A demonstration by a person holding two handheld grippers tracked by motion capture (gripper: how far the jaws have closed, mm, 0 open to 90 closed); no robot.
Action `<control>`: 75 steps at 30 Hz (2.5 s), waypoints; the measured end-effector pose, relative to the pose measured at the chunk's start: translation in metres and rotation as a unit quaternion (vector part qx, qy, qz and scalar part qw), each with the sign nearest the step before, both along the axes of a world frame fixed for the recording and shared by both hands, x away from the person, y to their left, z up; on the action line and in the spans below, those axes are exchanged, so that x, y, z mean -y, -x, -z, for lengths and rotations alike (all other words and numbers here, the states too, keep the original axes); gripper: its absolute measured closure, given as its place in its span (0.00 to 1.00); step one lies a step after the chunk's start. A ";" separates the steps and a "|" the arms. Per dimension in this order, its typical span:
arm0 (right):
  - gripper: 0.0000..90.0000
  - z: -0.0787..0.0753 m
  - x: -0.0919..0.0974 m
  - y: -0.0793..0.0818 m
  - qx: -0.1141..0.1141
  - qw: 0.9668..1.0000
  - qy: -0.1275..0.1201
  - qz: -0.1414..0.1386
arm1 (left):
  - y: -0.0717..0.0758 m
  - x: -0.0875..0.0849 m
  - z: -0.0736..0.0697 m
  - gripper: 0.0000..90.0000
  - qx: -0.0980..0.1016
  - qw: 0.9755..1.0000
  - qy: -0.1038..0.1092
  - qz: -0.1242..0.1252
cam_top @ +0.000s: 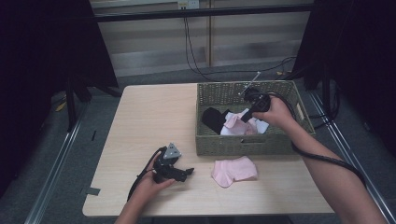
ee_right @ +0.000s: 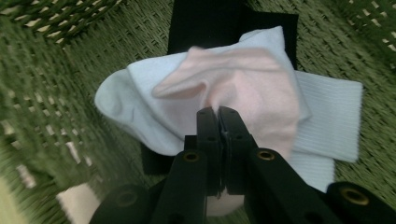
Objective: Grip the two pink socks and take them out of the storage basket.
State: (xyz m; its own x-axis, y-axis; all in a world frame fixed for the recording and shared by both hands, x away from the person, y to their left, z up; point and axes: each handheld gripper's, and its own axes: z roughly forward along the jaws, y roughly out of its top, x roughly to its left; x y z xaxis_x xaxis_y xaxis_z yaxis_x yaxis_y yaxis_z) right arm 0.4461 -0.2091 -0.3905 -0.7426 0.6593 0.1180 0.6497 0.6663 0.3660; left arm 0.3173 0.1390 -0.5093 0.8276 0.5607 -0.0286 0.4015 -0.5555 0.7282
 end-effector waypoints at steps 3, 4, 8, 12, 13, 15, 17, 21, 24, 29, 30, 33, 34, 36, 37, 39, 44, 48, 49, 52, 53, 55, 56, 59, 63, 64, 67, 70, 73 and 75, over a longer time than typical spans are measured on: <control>0.98 -0.012 0.002 0.003 0.001 1.000 -0.001 0.002 | 0.000 0.000 0.000 0.17 0.000 1.000 0.000 0.000; 0.98 -0.015 0.004 0.003 0.004 1.000 -0.003 -0.005 | 0.000 0.000 0.000 0.17 0.002 1.000 -0.001 0.001; 0.98 -0.030 0.008 0.006 0.005 1.000 -0.013 -0.001 | 0.000 0.000 0.000 0.17 0.002 1.000 -0.001 0.001; 0.98 -0.041 0.012 0.008 0.009 1.000 -0.018 -0.003 | 0.000 0.000 0.000 0.17 0.002 1.000 -0.002 0.001; 0.98 -0.045 0.012 0.009 0.008 1.000 -0.021 0.000 | 0.000 0.000 0.000 0.17 0.002 1.000 -0.002 0.001; 0.98 -0.050 0.014 0.010 0.009 1.000 -0.025 0.000 | 0.000 0.000 0.000 0.17 0.002 1.000 -0.002 0.001; 0.98 -0.055 0.015 0.012 0.009 1.000 -0.025 -0.005 | 0.000 0.000 0.000 0.17 0.002 1.000 -0.002 0.001; 0.98 -0.061 0.013 0.017 0.009 1.000 -0.023 -0.014 | 0.000 0.000 0.000 0.17 0.002 1.000 -0.002 0.001; 0.98 -0.066 0.012 0.021 0.010 0.999 -0.023 -0.021 | 0.000 0.000 0.000 0.17 0.001 1.000 -0.003 0.001; 0.98 -0.076 0.010 0.028 0.008 0.999 -0.030 -0.030 | 0.000 0.000 0.000 0.17 0.001 1.000 -0.003 0.001; 0.98 -0.078 0.009 0.030 0.007 0.999 -0.032 -0.034 | 0.000 0.000 0.000 0.17 0.001 1.000 -0.003 0.001; 0.98 -0.084 0.007 0.035 0.008 0.999 -0.033 -0.040 | 0.000 0.000 -0.001 0.17 0.001 1.000 -0.004 0.002; 0.98 -0.087 0.007 0.037 0.010 0.998 -0.034 -0.044 | 0.000 0.000 -0.001 0.17 0.001 1.000 -0.004 0.002; 0.98 -0.091 0.006 0.040 0.013 0.998 -0.031 -0.046 | 0.000 0.000 -0.001 0.17 0.001 1.000 -0.004 0.002; 0.98 -0.092 0.006 0.041 0.014 0.998 -0.031 -0.048 | 0.000 0.000 -0.001 0.17 0.001 1.000 -0.004 0.002; 0.98 -0.095 0.007 0.043 0.016 0.998 -0.032 -0.051 | 0.000 0.000 -0.001 0.17 0.001 1.000 -0.004 0.002; 0.98 -0.102 0.011 0.050 0.014 0.998 -0.029 -0.056 | 0.000 0.000 -0.001 0.17 0.001 1.000 -0.004 0.002; 0.98 -0.109 0.014 0.056 0.016 0.998 -0.032 -0.055 | 0.000 0.000 -0.001 0.17 0.001 1.000 -0.004 0.002; 0.98 -0.110 0.015 0.057 0.017 0.998 -0.035 -0.055 | 0.000 0.000 -0.001 0.17 0.001 1.000 -0.004 0.002; 0.98 -0.114 0.017 0.060 0.017 0.997 -0.041 -0.058 | 0.000 0.000 -0.001 0.17 0.001 1.000 -0.004 0.002; 0.98 -0.115 0.018 0.061 0.019 0.997 -0.041 -0.060 | 0.000 0.000 0.000 0.17 0.001 1.000 -0.004 0.002; 0.98 -0.116 0.018 0.063 0.018 0.997 -0.042 -0.062 | 0.000 0.000 0.000 0.17 0.001 1.000 -0.004 0.002; 0.98 -0.117 0.017 0.065 0.018 0.997 -0.042 -0.061 | 0.000 0.000 0.000 0.17 0.001 1.000 -0.003 0.002; 0.98 -0.118 0.016 0.068 0.020 0.996 -0.045 -0.071 | 0.000 0.000 0.000 0.17 0.001 1.000 -0.004 0.002; 0.98 -0.119 0.014 0.074 0.022 0.995 -0.053 -0.078 | 0.000 0.000 0.000 0.17 0.001 1.000 -0.004 0.002; 0.98 -0.119 0.013 0.076 0.023 0.995 -0.052 -0.082 | 0.000 0.000 0.000 0.17 0.001 1.000 -0.004 0.002; 0.98 -0.119 0.010 0.081 0.025 0.994 -0.055 -0.091 | 0.000 0.000 -0.001 0.17 0.001 1.000 -0.004 0.002; 0.97 -0.120 0.007 0.085 0.027 0.994 -0.053 -0.095 | 0.000 0.000 0.000 0.17 0.002 1.000 -0.002 0.001; 0.97 -0.120 0.004 0.091 0.033 0.992 -0.054 -0.106 | 0.000 0.000 0.000 0.17 0.002 1.000 -0.002 0.001; 0.97 -0.119 0.003 0.095 0.032 0.992 -0.054 -0.110 | 0.000 0.000 0.000 0.17 0.002 1.000 -0.002 0.001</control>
